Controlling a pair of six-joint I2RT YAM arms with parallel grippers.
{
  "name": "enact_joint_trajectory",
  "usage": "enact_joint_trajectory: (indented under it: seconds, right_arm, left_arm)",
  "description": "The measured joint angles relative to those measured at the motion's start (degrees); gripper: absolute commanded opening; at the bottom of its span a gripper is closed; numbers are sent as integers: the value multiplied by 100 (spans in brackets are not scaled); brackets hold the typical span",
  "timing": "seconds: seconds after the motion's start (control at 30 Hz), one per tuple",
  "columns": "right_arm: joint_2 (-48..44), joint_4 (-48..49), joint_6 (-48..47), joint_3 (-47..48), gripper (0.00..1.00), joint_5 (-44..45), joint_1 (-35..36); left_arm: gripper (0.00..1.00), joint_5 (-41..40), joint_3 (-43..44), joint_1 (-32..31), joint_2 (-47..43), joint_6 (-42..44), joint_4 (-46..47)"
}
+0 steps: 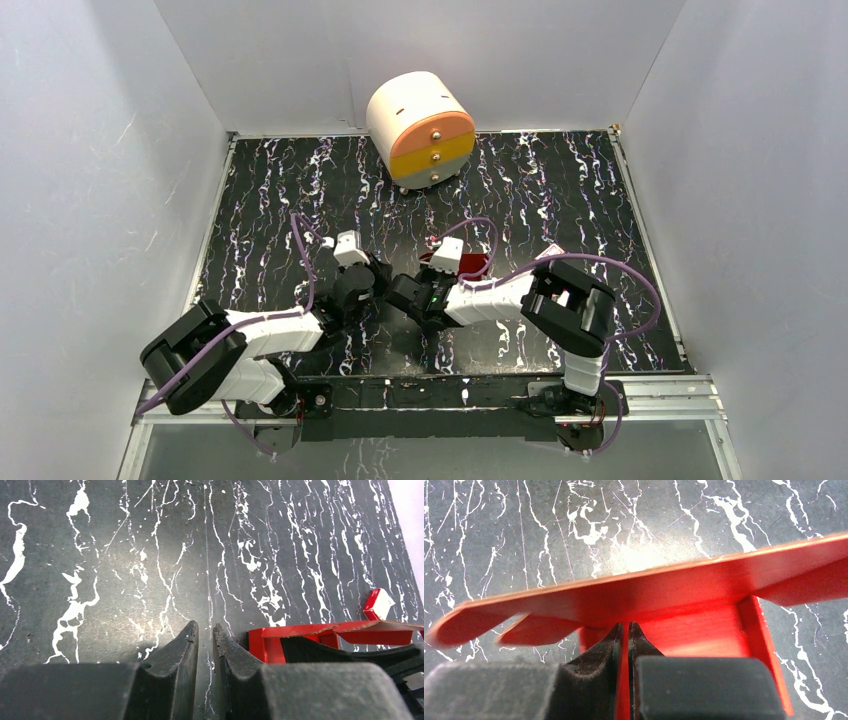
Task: Fold the paper box
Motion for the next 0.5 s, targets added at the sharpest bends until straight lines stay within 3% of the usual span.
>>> enact_joint_trajectory:
  seconds: [0.27,0.5]
  right_arm:
    - [0,-20,-387,11,23,-4,0]
    - [-267,-243,-1139,-2,34,-308,0]
  left_arm:
    - [24,87,83,-17,-92,76,50]
    - [40,232,-4,-24,-688,507,-223]
